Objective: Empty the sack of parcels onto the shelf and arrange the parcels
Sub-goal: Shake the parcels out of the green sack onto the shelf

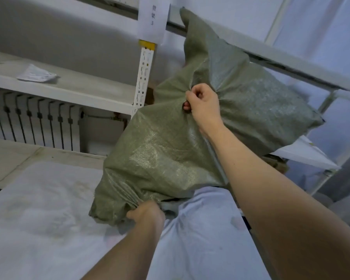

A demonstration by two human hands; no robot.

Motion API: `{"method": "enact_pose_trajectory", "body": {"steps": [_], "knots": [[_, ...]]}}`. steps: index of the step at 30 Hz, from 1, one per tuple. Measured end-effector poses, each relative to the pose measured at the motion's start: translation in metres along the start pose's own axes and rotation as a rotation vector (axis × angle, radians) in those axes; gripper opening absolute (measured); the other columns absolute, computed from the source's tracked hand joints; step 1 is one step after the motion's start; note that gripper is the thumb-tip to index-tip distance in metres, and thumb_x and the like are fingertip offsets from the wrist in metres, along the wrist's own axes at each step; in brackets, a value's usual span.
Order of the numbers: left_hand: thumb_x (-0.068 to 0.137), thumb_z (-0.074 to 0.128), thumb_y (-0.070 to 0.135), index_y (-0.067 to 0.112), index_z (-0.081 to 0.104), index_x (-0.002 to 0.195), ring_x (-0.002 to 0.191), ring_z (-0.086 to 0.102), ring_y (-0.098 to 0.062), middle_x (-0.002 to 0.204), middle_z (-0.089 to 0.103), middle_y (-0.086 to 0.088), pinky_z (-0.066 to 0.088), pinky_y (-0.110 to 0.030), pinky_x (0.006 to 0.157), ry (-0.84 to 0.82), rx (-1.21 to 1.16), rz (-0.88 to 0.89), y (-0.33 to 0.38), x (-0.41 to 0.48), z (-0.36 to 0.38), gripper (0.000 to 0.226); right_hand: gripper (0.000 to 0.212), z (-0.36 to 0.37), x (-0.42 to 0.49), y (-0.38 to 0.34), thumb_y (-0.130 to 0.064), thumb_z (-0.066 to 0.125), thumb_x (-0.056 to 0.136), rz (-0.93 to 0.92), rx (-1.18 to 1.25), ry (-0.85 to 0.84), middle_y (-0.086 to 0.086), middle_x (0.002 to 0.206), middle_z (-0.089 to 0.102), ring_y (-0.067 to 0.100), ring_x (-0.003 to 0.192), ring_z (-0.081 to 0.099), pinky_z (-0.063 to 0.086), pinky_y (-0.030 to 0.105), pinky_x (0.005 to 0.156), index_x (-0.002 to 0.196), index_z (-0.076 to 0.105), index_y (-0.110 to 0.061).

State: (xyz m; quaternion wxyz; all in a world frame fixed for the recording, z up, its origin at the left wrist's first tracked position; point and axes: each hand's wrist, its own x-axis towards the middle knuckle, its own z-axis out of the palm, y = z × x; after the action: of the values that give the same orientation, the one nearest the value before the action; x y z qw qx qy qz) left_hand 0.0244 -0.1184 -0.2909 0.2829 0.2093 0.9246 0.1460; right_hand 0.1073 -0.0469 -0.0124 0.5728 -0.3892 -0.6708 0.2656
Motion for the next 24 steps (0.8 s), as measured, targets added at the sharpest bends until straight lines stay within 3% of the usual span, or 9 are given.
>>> {"method": "enact_pose_trajectory", "body": {"steps": [1,2,3,4,8,16,19,21,24], "knots": [[0.058,-0.039,0.034,0.036,0.004,0.152,0.058,0.045,0.013,0.132,0.056,0.019,0.022,-0.006,0.028,0.014,0.092,0.289,0.003,-0.020,-0.008,0.104,0.023,0.000,-0.002,0.008,-0.005,0.057,0.092,0.014,-0.014,-0.030,-0.001,0.068,0.051,0.011,0.062,0.058,0.054,0.027,0.064,0.075,0.051,-0.017],[0.088,-0.019,0.032,0.027,0.017,0.153,0.099,0.057,0.006,0.147,0.043,0.007,0.044,-0.003,0.053,-0.044,0.229,0.531,0.007,-0.023,0.006,0.074,0.022,0.001,-0.005,0.016,-0.005,0.057,0.093,0.035,-0.025,-0.058,0.001,0.069,0.052,0.011,0.063,0.058,0.054,0.026,0.064,0.075,0.051,-0.017],[0.103,0.014,0.032,0.017,0.029,0.150,0.126,0.048,-0.011,0.150,0.038,0.000,0.047,-0.012,0.085,-0.145,0.308,0.638,0.008,-0.028,0.006,0.052,0.022,0.000,-0.009,0.025,-0.005,0.056,0.093,0.060,-0.034,-0.087,0.002,0.071,0.053,0.011,0.064,0.058,0.054,0.026,0.064,0.075,0.051,-0.017],[0.102,0.037,0.035,0.014,0.039,0.144,0.135,0.041,-0.020,0.149,0.039,-0.004,0.040,-0.025,0.102,-0.247,0.281,0.439,0.014,-0.026,0.006,0.047,0.021,-0.001,-0.012,0.036,-0.005,0.056,0.093,0.085,-0.044,-0.115,0.003,0.072,0.053,0.012,0.066,0.058,0.054,0.025,0.065,0.076,0.051,-0.016],[0.095,0.052,0.044,0.019,0.043,0.141,0.136,0.038,-0.024,0.147,0.042,-0.002,0.031,-0.037,0.110,-0.266,0.580,0.529,0.016,-0.013,0.010,0.053,0.019,-0.008,-0.016,0.063,-0.005,0.055,0.094,0.131,-0.042,-0.172,0.004,0.075,0.054,0.013,0.068,0.059,0.054,0.025,0.067,0.078,0.051,-0.014],[0.103,0.041,0.028,0.016,0.039,0.145,0.140,0.034,-0.021,0.151,0.036,-0.001,0.028,-0.028,0.111,-0.367,0.451,0.393,0.027,0.000,0.005,0.044,0.019,-0.004,-0.004,0.066,-0.007,0.055,0.096,0.106,-0.070,-0.319,0.003,0.075,0.056,0.010,0.065,0.060,0.056,0.024,0.067,0.080,0.050,-0.015],[0.103,0.033,0.031,0.014,0.039,0.146,0.137,0.038,-0.018,0.151,0.038,-0.001,0.031,-0.024,0.103,-0.434,0.419,0.360,0.023,0.077,0.071,0.046,0.016,0.007,-0.001,0.065,-0.007,0.056,0.096,0.081,-0.064,-0.367,0.003,0.074,0.056,0.010,0.064,0.059,0.055,0.023,0.066,0.082,0.050,-0.013],[0.095,0.042,0.035,0.013,0.047,0.141,0.131,0.045,-0.025,0.144,0.047,-0.005,0.036,-0.029,0.101,-0.393,0.397,0.377,0.036,0.122,0.108,0.051,0.013,0.018,-0.001,0.065,-0.006,0.056,0.095,0.067,-0.065,-0.404,0.003,0.075,0.055,0.010,0.064,0.059,0.055,0.023,0.066,0.085,0.050,-0.011],[0.098,0.044,0.026,0.005,0.050,0.135,0.126,0.049,-0.028,0.138,0.049,-0.011,0.039,-0.036,0.108,-0.384,0.300,0.304,0.018,0.067,0.035,0.043,0.017,0.036,0.002,0.063,-0.005,0.056,0.095,0.046,-0.078,-0.445,0.001,0.073,0.051,0.010,0.062,0.058,0.055,0.025,0.066,0.081,0.049,-0.012]]}}
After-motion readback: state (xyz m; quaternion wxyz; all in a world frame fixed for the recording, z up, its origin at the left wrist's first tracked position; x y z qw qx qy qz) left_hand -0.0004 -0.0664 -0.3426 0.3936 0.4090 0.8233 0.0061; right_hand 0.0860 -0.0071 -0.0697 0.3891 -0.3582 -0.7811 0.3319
